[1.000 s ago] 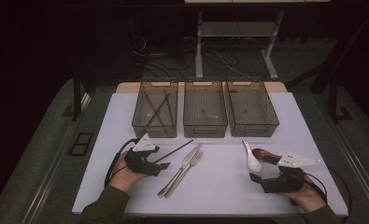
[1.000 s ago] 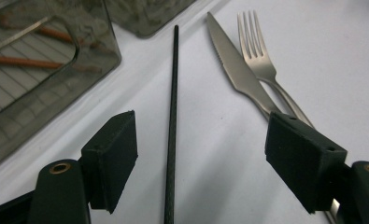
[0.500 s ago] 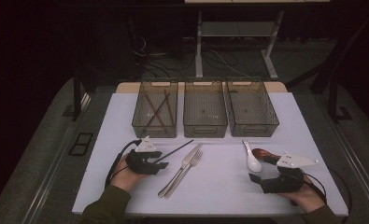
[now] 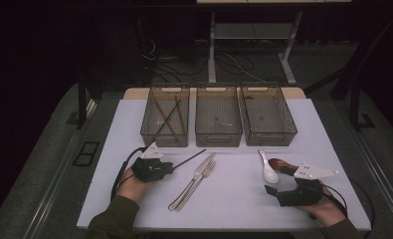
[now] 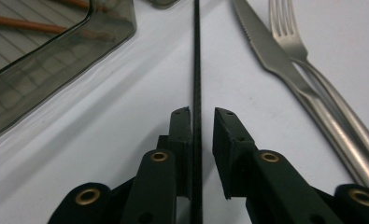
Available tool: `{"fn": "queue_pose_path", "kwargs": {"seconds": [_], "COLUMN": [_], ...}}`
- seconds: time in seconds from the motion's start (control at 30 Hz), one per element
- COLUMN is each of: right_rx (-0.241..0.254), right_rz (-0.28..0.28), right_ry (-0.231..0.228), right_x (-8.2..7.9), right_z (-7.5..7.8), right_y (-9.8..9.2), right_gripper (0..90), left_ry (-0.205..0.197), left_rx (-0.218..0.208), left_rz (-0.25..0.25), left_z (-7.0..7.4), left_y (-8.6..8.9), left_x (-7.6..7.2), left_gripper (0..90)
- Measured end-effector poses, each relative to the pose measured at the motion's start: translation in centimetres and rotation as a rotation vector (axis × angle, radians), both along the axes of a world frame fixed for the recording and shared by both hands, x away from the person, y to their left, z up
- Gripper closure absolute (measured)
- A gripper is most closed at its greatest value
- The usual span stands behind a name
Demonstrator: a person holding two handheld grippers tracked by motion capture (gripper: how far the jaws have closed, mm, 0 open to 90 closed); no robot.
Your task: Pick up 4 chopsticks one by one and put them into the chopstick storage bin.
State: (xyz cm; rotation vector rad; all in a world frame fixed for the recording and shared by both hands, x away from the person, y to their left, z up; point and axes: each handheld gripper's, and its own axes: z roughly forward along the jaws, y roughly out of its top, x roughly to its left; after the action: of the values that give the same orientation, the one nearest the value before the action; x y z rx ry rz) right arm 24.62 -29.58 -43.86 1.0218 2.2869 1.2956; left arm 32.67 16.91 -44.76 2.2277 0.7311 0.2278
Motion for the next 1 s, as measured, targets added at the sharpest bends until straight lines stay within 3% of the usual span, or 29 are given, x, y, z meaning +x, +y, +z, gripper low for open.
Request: {"fn": "queue_pose_path", "kwargs": {"seconds": [0.33,0.87,1.0], "right_rx": [-0.006,-0.007,-0.008], "right_rz": [0.000,0.000,0.004], "right_ry": [0.001,0.000,0.001], "right_x": [-0.02,0.01,0.00], "right_z": [-0.03,-0.05,-0.05], "right_y": [0.04,0.09,0.13], "right_gripper": [12.2,12.2,12.1], "left_ry": [0.006,0.014,0.017], "left_rx": [-0.006,0.011,-0.002], "left_rz": [-0.003,-0.030,-0.022], "left_z": [-0.28,0.03,0.36], "left_y": [-0.06,0.05,0.02], "left_x": [0.16,0.34,0.15], "left_gripper": [84.3,85.5,85.5]}}
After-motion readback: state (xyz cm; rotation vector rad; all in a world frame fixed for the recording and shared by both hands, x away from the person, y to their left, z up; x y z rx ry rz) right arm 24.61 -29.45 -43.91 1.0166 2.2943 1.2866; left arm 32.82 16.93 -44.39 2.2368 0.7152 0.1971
